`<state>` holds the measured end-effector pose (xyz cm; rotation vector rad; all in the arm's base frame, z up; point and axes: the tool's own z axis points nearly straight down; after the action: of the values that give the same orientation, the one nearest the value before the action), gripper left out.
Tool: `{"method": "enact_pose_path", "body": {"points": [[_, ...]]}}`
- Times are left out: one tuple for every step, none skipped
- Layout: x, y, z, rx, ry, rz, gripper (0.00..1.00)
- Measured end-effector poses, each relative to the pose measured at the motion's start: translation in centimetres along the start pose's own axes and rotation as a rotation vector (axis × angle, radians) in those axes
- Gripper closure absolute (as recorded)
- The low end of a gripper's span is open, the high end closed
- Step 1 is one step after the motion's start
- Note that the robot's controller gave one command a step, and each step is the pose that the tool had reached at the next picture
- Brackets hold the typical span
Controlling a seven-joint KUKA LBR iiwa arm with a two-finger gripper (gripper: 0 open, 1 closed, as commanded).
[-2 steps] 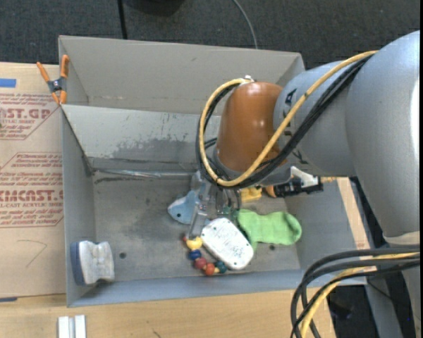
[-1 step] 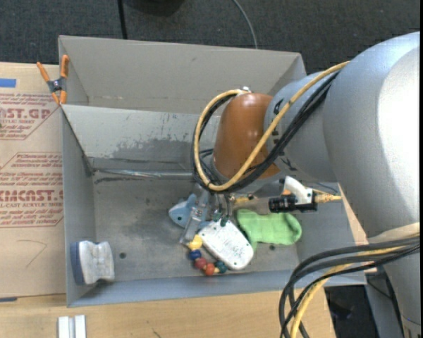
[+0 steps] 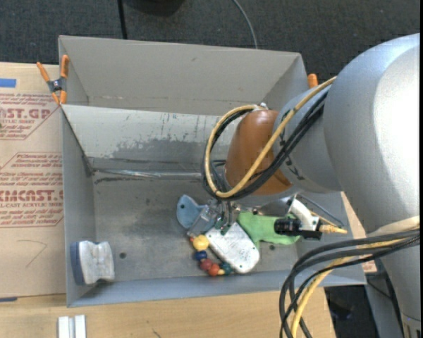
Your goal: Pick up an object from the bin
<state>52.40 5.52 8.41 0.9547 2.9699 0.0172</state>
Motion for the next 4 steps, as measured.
{"method": "enact_pose_path", "body": {"points": [[0.0, 0.0, 0.0, 0.0, 0.0, 0.001, 1.0], [0.0, 0.0, 0.0, 0.0, 0.0, 0.0, 1.0], [0.0, -0.01, 0.01, 0.0, 0.0, 0.0, 1.0], [0.0, -0.01, 0.01, 0.0, 0.0, 0.0, 1.0]]}}
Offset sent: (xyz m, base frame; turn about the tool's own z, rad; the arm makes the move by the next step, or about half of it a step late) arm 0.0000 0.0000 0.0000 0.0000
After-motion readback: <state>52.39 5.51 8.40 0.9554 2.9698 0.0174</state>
